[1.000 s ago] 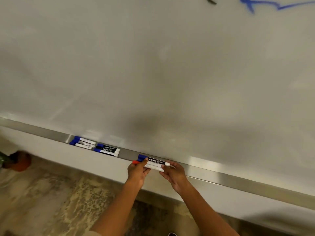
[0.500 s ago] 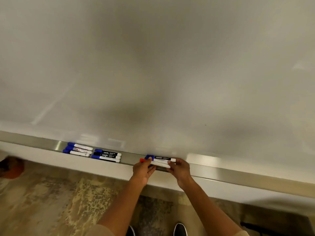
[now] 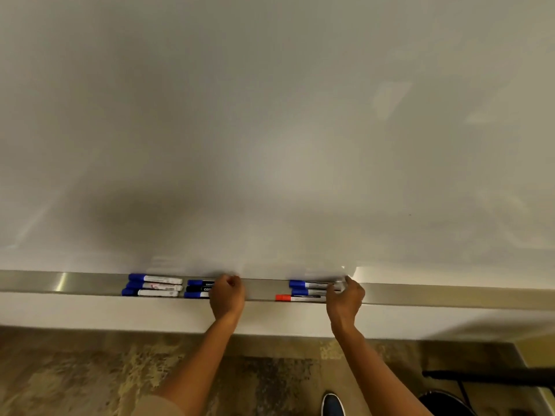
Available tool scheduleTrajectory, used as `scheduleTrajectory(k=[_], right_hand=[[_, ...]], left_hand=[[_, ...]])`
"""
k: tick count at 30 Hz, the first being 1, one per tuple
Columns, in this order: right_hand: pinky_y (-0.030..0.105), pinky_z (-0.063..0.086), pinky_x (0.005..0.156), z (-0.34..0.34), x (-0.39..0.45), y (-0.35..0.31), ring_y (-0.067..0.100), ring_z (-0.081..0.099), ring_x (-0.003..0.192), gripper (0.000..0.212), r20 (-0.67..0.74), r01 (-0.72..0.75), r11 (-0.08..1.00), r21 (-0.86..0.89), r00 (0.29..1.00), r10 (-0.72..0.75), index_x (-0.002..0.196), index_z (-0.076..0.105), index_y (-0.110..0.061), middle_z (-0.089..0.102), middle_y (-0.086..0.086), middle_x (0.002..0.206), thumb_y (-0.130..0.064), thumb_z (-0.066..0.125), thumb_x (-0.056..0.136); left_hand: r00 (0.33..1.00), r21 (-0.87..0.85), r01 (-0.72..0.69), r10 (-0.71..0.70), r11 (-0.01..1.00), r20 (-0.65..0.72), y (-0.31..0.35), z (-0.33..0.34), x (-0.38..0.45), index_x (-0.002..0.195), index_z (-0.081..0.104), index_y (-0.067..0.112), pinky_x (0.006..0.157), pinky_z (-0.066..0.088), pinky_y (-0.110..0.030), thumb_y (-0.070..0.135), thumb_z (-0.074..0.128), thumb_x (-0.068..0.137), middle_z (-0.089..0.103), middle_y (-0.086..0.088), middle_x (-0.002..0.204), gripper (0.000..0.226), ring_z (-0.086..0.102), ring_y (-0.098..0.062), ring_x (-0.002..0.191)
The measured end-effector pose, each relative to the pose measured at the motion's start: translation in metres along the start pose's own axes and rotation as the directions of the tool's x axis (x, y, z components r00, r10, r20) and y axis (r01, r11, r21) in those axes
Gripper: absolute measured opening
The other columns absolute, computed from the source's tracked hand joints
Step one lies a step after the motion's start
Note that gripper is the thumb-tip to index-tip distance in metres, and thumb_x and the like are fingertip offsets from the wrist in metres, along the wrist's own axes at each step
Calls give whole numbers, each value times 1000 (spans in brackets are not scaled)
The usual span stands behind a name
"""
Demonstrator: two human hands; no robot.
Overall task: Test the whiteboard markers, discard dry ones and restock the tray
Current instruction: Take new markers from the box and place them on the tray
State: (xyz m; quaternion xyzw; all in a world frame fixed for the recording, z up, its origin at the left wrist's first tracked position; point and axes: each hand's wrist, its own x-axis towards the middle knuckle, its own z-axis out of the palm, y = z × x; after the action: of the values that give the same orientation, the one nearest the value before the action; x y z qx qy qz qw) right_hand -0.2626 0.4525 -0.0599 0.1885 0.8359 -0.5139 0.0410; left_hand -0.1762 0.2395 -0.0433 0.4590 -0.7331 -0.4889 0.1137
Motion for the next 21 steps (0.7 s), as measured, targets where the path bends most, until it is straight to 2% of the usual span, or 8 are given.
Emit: scheduleTrajectory(k=[3, 6, 9, 12, 15, 17, 19, 21], right_hand=[[44, 43, 108, 3, -9, 0, 37, 51, 128, 51, 26, 62, 995, -80, 998, -60, 139, 51, -2, 44, 19, 144, -6, 69, 91], [45, 41, 110, 6, -15, 3, 38, 49, 130, 51, 81, 103, 977, -189, 993, -89, 138, 52, -4, 43, 20, 146, -8, 70, 90], [46, 41, 110, 8, -21, 5, 39, 47, 132, 55, 100, 95, 968, -230, 992, -74, 140, 49, -4, 37, 20, 150, -8, 71, 90], [47, 40, 110, 9, -23, 8, 39, 45, 134, 58, 99, 95, 960, -263, 993, -71, 142, 46, -4, 36, 21, 153, -9, 71, 90], [46, 39, 111, 7, -20, 10, 39, 45, 134, 58, 105, 98, 941, -323, 992, -67, 143, 45, -4, 36, 21, 153, -9, 70, 91], [45, 39, 110, 4, -19, 8, 38, 47, 132, 53, 113, 105, 929, -355, 991, -69, 141, 48, -2, 43, 22, 149, -8, 68, 91], [43, 45, 103, 0, -15, 5, 38, 57, 121, 42, 121, 132, 919, -371, 988, -92, 131, 57, 1, 57, 24, 135, -4, 66, 91], [42, 47, 102, -3, -11, 4, 37, 60, 117, 40, 137, 138, 913, -384, 986, -91, 130, 60, 1, 62, 22, 129, -3, 65, 91]], left_hand=[[981, 139, -140, 157, 980, -117, -12, -43, 21, 74, 57, 8, 51, 33, -22, 19, 53, 98, 58, -6, 70, 27, 62, -29, 73], [959, 298, -167, 225, 940, -173, -33, -78, 52, 87, 59, 6, 67, 44, -30, 15, 60, 92, 58, -17, 97, 10, 56, -34, 96], [962, 382, -72, 165, 922, -217, -54, -104, 78, 117, 55, -1, 90, 49, -51, 18, 63, 89, 43, -27, 132, 35, 41, -44, 124], [971, 476, 2, 112, 879, -211, -68, -122, 97, 128, 48, -4, 107, 36, -57, 26, 65, 88, 25, -31, 149, 52, 23, -48, 138], [985, 555, 84, 16, 828, -174, -76, -133, 112, 139, 37, -1, 116, 20, -58, 38, 63, 90, 9, -32, 155, 67, 11, -51, 142], [990, 588, 109, -34, 801, -136, -81, -137, 119, 145, 30, 2, 117, 16, -58, 44, 59, 91, 8, -31, 156, 74, 10, -51, 142], [992, 628, 115, -62, 769, -106, -87, -137, 124, 147, 27, 3, 115, 21, -58, 47, 56, 92, 18, -31, 152, 76, 19, -51, 138], [994, 658, 94, -30, 747, -109, -91, -133, 126, 142, 32, 1, 109, 30, -57, 47, 56, 91, 34, -30, 142, 73, 33, -51, 128]])
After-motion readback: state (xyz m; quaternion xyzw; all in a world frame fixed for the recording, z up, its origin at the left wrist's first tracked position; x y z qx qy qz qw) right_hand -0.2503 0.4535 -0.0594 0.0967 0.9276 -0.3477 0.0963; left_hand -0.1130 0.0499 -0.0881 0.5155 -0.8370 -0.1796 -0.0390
